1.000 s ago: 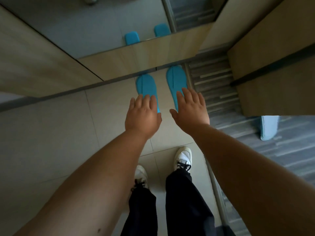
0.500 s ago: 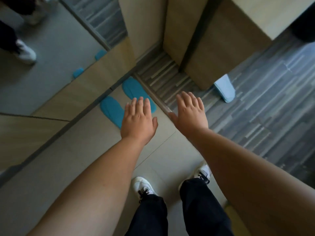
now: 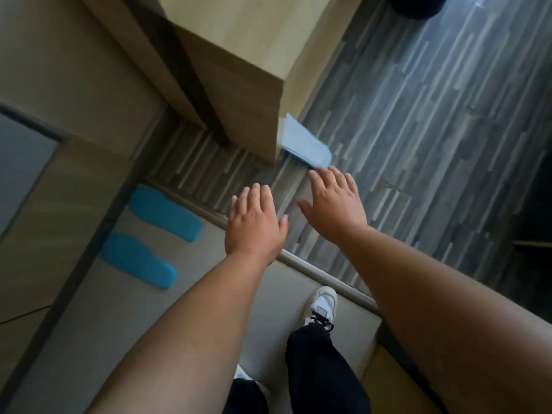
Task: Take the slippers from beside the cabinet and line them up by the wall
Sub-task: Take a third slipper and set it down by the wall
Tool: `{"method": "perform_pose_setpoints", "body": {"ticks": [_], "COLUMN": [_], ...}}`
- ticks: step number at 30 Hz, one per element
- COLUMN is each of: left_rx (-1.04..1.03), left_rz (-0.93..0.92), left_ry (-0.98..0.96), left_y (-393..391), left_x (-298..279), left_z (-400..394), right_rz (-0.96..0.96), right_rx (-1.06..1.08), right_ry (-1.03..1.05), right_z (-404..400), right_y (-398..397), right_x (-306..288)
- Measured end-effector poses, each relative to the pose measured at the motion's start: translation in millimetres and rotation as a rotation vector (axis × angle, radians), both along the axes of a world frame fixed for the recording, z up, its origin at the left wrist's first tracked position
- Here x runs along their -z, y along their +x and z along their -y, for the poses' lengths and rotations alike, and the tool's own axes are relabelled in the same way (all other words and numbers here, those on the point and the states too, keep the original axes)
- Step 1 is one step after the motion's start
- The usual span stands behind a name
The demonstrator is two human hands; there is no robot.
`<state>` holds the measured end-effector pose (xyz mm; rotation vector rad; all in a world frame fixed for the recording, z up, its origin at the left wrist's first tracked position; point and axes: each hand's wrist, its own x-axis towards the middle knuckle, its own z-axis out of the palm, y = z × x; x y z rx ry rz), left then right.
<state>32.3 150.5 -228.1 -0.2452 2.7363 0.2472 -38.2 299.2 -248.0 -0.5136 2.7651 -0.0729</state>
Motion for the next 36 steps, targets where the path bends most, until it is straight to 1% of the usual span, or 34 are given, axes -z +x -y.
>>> {"method": "perform_pose_setpoints", "body": {"ticks": [6,13,16,19,21,23,26,31,36], "left_rx": [-0.057,-0.112,-0.134,-0.098,-0.08,-0.107,-0.254,-0.494,-0.738], "left_rz": [0.024,0.056,0.068,0.07,0.084,0.104,0.121,0.128,0.146], "left_ry": [0.0,0.063,0.092,0.096,0.097,0.108,0.155,0.222,0.32], "left_y": [-38.1,-75.1,-96.2,-118.4,-126.8,-130.9,-138.1,-160.5,-198.7], "left_x": [23.9,58.3,76.3,97.8,111.0,123.7,144.1,186.7,239.0], "left_z": [-38.4,-59.7,-60.5,-56.0,-53.8,-53.5,-55.1,-60.4,-66.5], "right_rz": [0.034,0.046,0.064,0.07,0.08,0.099,0.119,0.119,0.142], "right_rx": [0.017,0.06,0.063,0.052,0.077,0.103,0.109,0.042,-0.047], "right_ry": [-0.034,-0.022,-0.002,0.017,0.011,0.001,-0.018,-0.042,-0.068], "right_z": [-42.9,-64.5,-70.0,-72.0,-71.9,-70.8,-68.6,-63.9,-48.2], "right_y": [-45.2,-85.2,-103.7,-117.5,-122.6,-126.7,-135.0,-166.3,-208.8], "right_x": [12.4,33.0,48.9,70.0,85.6,100.7,123.6,170.9,227.9]}}
